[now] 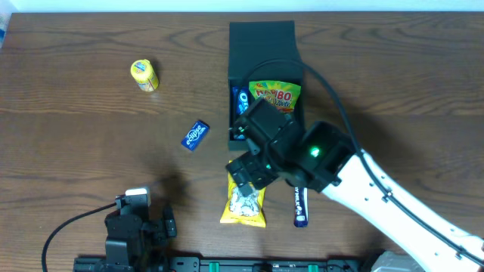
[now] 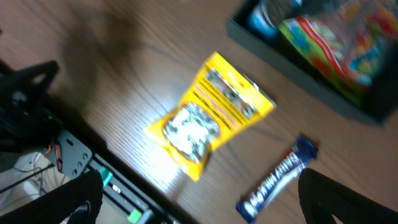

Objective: Pack container
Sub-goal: 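Move the right gripper down to the yellow Hacks candy bag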

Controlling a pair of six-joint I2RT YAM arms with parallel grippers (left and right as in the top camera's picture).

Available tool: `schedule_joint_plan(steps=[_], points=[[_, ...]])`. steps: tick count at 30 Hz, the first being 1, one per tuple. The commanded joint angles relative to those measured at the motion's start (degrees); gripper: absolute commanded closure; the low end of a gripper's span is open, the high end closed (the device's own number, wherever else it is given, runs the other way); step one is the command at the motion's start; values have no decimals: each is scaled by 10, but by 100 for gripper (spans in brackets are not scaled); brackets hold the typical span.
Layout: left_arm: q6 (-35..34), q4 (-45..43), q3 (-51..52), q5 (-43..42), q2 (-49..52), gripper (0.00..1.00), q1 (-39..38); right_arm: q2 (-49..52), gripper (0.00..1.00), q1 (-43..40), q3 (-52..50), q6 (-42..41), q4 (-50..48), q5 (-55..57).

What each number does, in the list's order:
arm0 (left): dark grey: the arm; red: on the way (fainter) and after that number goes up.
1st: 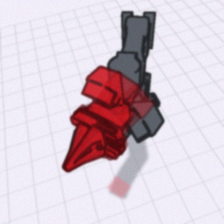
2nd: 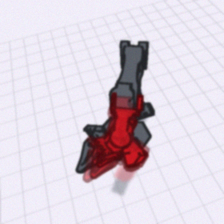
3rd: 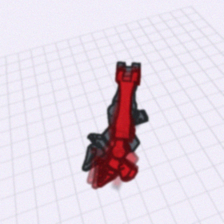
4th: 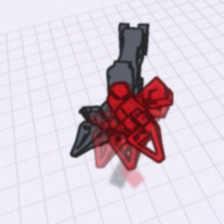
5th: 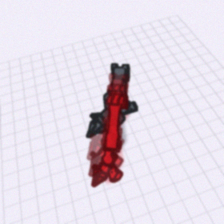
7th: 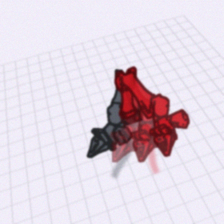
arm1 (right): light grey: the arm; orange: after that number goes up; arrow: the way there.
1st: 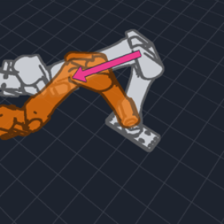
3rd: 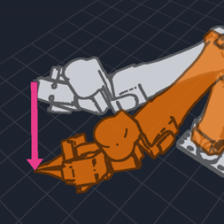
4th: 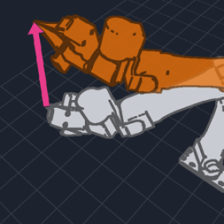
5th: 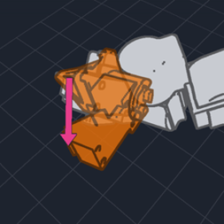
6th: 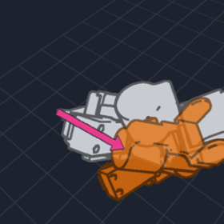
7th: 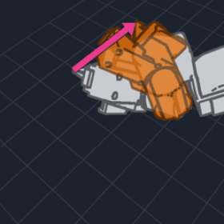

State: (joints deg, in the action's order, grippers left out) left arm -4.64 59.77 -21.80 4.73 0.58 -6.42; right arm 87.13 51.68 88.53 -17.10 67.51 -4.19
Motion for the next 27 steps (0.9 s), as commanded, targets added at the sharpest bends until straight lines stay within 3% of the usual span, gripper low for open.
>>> schedule_joint_plan(steps=[1, 9, 16, 23, 27], points=[[-11, 26, 16, 1, -4, 4, 4, -11, 1, 21, -14, 14, -30, 18], [-11, 26, 16, 1, -4, 4, 4, -11, 1, 18, -85, 11, -110, 2], [-11, 26, 16, 1, -4, 4, 4, -11, 1, -11, -150, -103, -140, -32], [-11, 26, 16, 1, -4, 4, 4, -10, 1, -30, -231, -378, -168, -20], [-11, 26, 16, 1, -4, 4, 4, -7, 1, -30, -282, -433, -234, -21]])
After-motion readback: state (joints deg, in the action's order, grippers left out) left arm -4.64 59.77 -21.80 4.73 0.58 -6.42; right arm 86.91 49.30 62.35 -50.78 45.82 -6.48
